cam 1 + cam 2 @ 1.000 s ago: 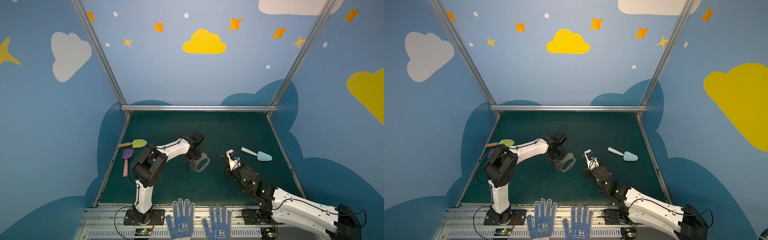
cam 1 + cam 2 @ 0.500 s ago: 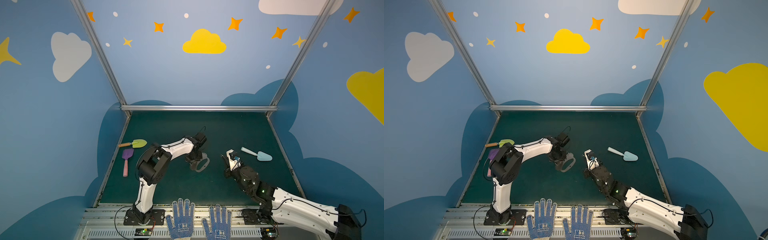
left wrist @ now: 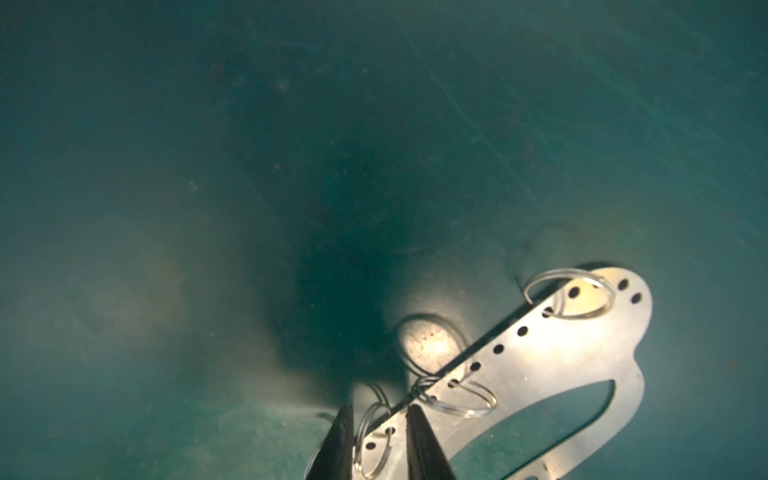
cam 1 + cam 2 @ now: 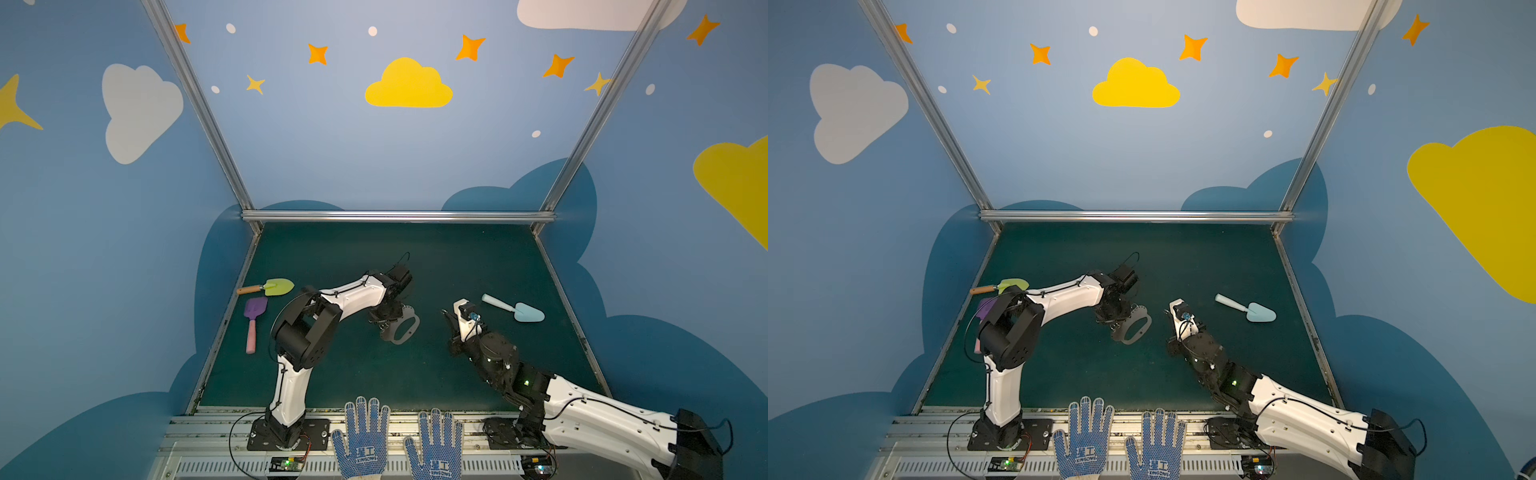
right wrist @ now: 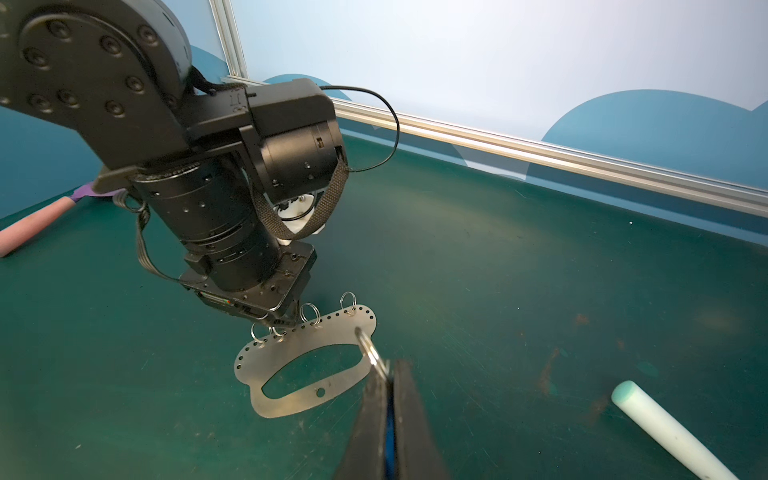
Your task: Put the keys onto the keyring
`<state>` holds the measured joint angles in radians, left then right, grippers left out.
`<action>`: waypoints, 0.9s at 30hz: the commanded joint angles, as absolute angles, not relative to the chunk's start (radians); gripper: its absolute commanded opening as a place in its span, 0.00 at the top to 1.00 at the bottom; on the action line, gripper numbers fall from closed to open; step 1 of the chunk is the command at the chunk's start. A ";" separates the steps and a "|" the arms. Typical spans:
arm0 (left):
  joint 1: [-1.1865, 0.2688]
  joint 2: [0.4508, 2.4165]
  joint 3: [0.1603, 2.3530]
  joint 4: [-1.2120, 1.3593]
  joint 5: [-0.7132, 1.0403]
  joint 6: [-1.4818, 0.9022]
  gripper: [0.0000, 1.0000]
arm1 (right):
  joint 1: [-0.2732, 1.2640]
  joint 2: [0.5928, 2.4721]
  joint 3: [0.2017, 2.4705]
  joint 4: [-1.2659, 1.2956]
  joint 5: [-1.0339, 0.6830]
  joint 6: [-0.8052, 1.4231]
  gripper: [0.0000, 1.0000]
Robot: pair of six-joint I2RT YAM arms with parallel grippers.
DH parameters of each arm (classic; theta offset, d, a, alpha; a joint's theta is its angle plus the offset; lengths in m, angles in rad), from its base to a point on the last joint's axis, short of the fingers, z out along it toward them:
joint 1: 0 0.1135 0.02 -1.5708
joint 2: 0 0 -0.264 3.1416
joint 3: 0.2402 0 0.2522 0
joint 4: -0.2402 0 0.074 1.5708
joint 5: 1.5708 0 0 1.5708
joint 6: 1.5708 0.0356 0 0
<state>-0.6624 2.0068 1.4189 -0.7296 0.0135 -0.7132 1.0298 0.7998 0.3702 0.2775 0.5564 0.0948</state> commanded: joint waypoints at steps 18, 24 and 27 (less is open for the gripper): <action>-0.632 1.940 1.362 -0.676 0.104 -0.746 0.96 | 0.985 0.851 0.366 0.324 0.306 0.210 1.00; -0.628 1.879 1.322 -0.601 0.155 -0.799 0.96 | 0.908 0.950 0.362 0.414 0.115 0.291 1.00; -0.619 1.868 1.295 -0.550 0.178 -0.825 0.96 | 0.852 1.010 0.353 0.483 0.043 0.358 1.00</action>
